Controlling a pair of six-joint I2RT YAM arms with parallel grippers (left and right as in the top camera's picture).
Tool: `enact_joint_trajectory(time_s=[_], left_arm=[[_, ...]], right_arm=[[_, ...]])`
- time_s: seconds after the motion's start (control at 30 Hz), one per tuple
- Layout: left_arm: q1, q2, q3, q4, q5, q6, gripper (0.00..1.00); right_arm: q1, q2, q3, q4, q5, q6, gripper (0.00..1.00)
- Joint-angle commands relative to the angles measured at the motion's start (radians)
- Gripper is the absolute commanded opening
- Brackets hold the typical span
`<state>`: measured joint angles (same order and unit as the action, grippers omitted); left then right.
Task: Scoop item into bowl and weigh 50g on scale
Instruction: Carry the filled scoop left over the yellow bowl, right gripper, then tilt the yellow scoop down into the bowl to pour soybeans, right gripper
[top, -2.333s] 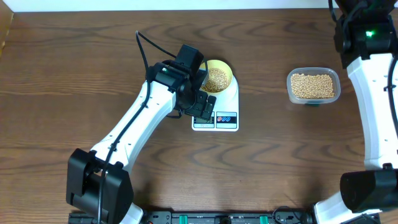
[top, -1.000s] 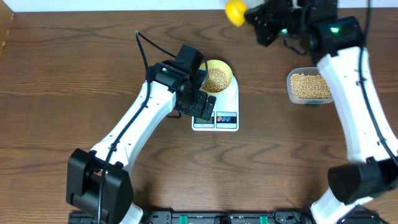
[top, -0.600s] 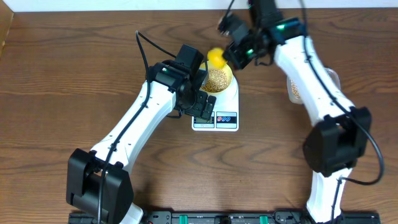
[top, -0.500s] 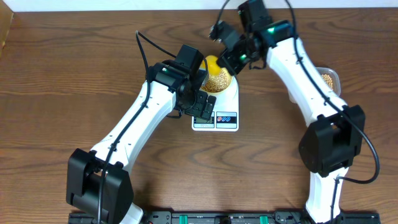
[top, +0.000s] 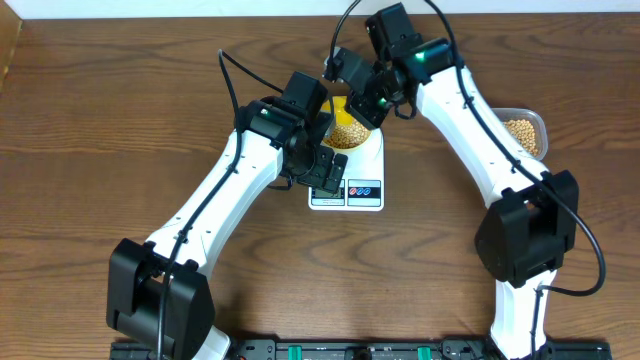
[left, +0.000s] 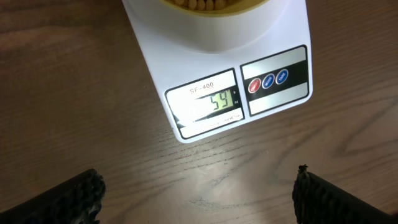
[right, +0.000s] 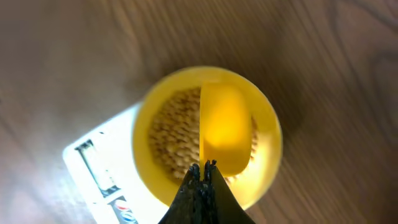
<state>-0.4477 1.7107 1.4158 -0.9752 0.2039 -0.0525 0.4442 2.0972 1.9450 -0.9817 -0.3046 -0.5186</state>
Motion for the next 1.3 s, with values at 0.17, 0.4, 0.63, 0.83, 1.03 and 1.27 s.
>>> enact_joint_trajectory(time_s=[0.17, 0.4, 0.63, 0.83, 1.03, 1.27], left_arm=[[0.003, 0.008, -0.002, -0.002, 0.001, -0.006, 0.98], [0.003, 0.008, -0.002, -0.002, 0.001, -0.006, 0.98], [0.003, 0.008, -0.002, -0.002, 0.001, -0.006, 0.98], [0.003, 0.008, -0.002, -0.002, 0.001, -0.006, 0.98], [0.003, 0.008, -0.002, -0.002, 0.001, -0.006, 0.98], [0.003, 0.008, -0.002, -0.002, 0.001, -0.006, 0.98]], right_arm=[[0.016, 0.002, -0.025, 0.003, 0.108, -0.037, 0.01], [0.016, 0.03, -0.025, 0.009, 0.108, -0.063, 0.01], [0.027, 0.05, -0.027, -0.003, 0.104, -0.063, 0.01], [0.042, 0.05, -0.027, -0.079, 0.084, -0.063, 0.01], [0.042, 0.05, -0.027, -0.137, 0.002, -0.063, 0.01], [0.039, 0.05, -0.027, -0.145, -0.022, -0.062, 0.01]])
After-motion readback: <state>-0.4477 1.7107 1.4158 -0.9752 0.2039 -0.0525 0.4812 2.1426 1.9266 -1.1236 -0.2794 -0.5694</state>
